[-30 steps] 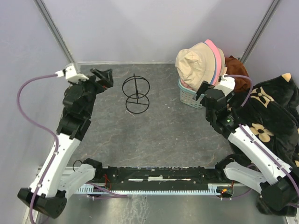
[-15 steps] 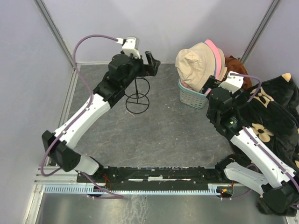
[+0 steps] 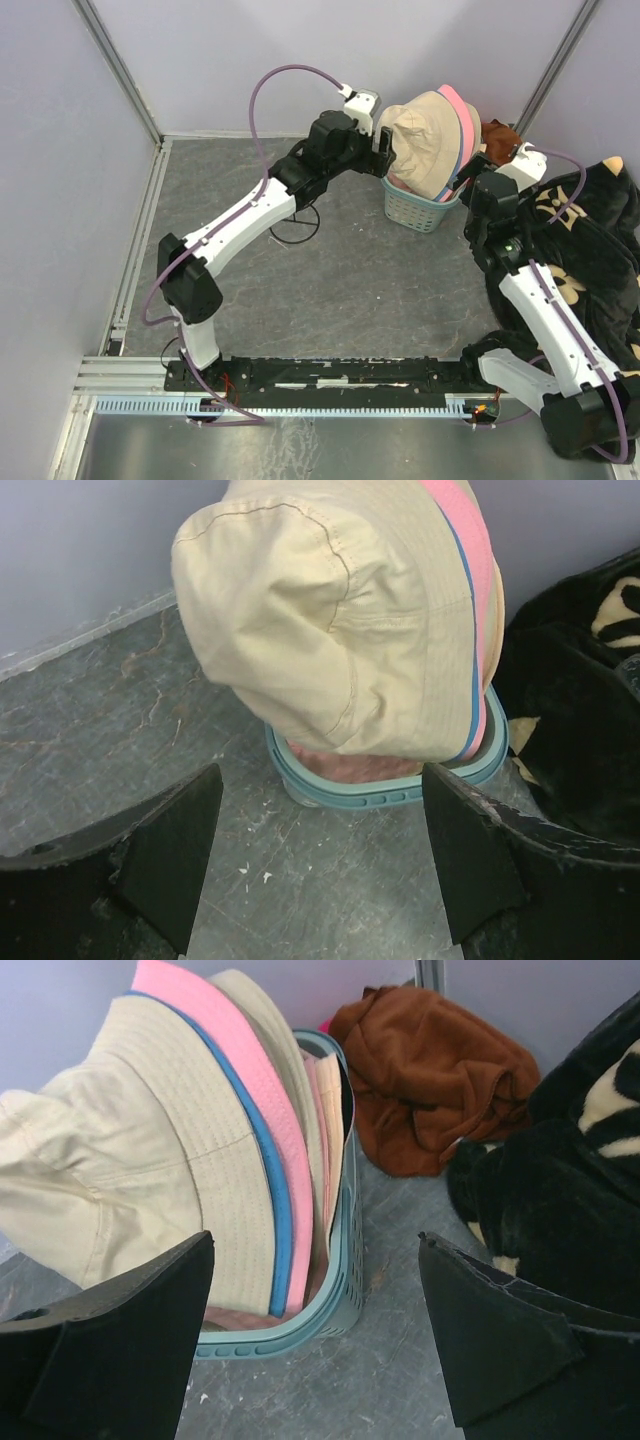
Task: Stack the hats
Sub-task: Pick up the hat from the bin.
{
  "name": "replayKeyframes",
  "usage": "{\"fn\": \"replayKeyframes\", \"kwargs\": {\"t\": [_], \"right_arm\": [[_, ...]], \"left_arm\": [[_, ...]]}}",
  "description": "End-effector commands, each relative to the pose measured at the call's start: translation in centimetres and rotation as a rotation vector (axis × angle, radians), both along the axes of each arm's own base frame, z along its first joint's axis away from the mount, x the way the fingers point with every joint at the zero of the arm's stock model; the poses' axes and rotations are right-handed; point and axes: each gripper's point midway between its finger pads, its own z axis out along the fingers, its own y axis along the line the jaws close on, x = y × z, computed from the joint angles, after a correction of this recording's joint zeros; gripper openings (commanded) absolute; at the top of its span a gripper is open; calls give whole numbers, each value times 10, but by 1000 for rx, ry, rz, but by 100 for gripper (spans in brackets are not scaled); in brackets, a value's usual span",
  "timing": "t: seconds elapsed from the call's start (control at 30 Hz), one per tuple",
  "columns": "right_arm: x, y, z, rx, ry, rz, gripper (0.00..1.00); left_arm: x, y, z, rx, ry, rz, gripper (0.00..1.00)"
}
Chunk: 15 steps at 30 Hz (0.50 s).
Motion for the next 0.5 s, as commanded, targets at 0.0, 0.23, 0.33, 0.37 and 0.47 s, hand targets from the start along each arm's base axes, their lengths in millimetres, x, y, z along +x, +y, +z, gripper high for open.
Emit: {"fn": "replayKeyframes", "kwargs": {"t": [0.0, 0.23, 0.33, 0.37, 0.47], "right_arm": [[10, 6, 11, 77, -15, 56, 91], [18, -1, 2, 88, -6, 57, 91], [22, -1, -2, 95, 0, 64, 91], [23, -1, -3, 98, 0, 68, 91], [27, -1, -7, 104, 5, 75, 90]], "left_arm": [[10, -11, 19, 27, -81, -10, 86], [26, -28, 3, 61, -88, 3, 85], [36, -30, -2, 79, -96, 38, 85], [40, -29, -4, 85, -99, 56, 85], [50, -29, -9, 101, -109, 85, 83]]}}
